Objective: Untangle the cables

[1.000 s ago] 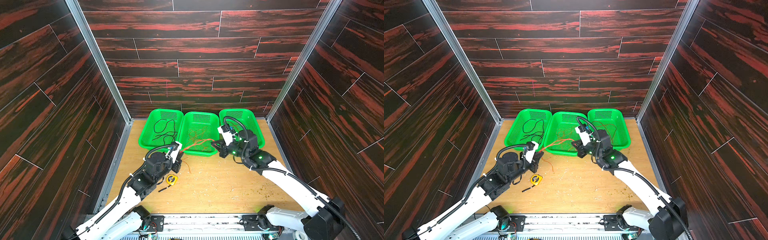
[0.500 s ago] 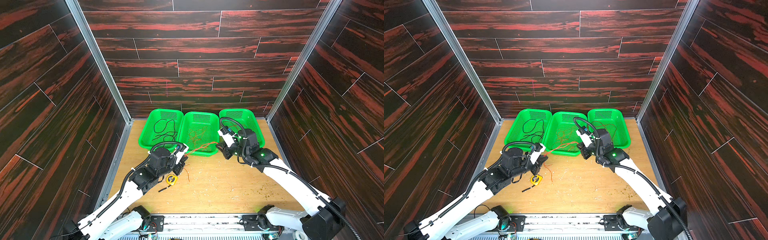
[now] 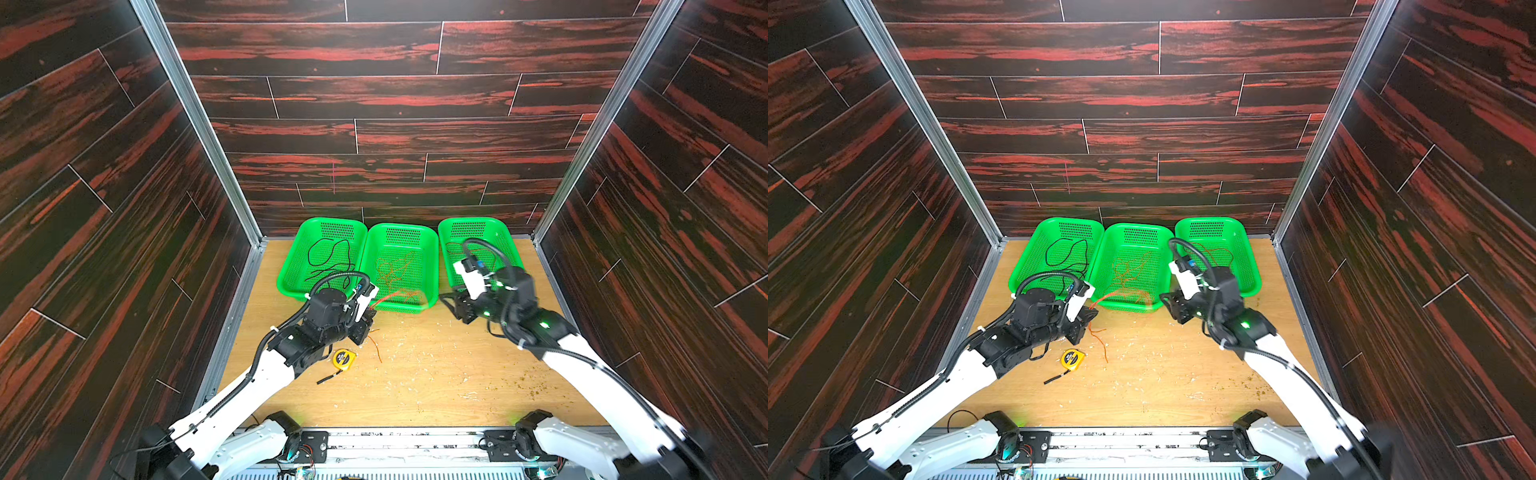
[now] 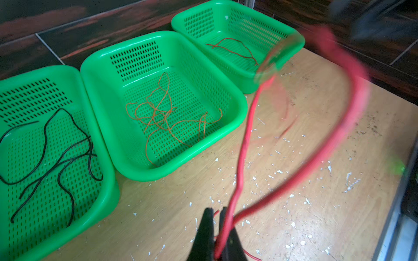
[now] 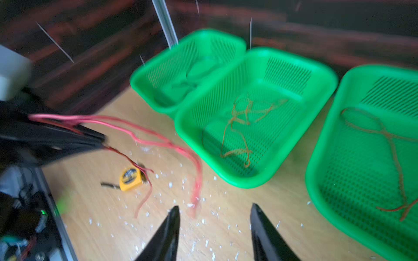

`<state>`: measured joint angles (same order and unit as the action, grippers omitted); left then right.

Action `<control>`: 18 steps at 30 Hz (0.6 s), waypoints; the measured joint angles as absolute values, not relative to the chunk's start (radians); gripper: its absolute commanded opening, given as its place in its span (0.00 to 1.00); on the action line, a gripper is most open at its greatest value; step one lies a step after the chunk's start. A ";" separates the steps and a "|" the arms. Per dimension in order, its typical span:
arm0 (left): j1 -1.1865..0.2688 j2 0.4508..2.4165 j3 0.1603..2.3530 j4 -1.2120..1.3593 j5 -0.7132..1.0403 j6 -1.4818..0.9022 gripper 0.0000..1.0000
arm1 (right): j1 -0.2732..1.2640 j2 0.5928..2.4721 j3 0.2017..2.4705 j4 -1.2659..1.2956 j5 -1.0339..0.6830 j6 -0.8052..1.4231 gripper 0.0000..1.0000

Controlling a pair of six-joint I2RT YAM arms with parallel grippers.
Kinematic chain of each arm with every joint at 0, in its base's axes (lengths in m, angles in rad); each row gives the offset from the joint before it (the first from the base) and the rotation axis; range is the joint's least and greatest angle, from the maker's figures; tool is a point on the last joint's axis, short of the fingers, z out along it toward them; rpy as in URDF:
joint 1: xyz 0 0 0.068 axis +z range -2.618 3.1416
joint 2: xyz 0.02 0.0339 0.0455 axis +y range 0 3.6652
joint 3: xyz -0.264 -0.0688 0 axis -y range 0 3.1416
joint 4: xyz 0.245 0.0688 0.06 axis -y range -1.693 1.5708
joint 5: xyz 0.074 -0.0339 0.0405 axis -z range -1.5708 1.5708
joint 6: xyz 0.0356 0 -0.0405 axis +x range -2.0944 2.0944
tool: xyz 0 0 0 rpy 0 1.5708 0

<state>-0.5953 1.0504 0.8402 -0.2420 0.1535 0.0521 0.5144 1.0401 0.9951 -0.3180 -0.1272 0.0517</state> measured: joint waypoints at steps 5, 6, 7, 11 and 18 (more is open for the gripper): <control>-0.595 1.060 0.840 -0.217 0.153 0.024 0.00 | 0.513 1.021 1.024 -0.321 -0.197 0.091 0.59; -0.595 1.060 0.840 -0.205 0.154 0.019 0.00 | 0.512 1.021 1.024 -0.317 -0.229 0.110 0.59; -0.595 1.060 0.840 -0.195 0.154 0.015 0.00 | 0.512 1.021 1.023 -0.307 -0.258 0.133 0.58; -0.595 1.058 0.834 -0.126 0.168 -0.008 0.00 | 0.516 1.023 0.929 -0.095 -0.407 0.313 0.56; -0.598 1.052 0.763 0.038 0.181 -0.072 0.00 | 0.614 1.159 0.753 0.361 -0.478 0.668 0.54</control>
<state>-0.5976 1.0515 0.7631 0.0383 0.1814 -0.0715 0.6144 1.1595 0.7528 0.3607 -0.4782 0.6682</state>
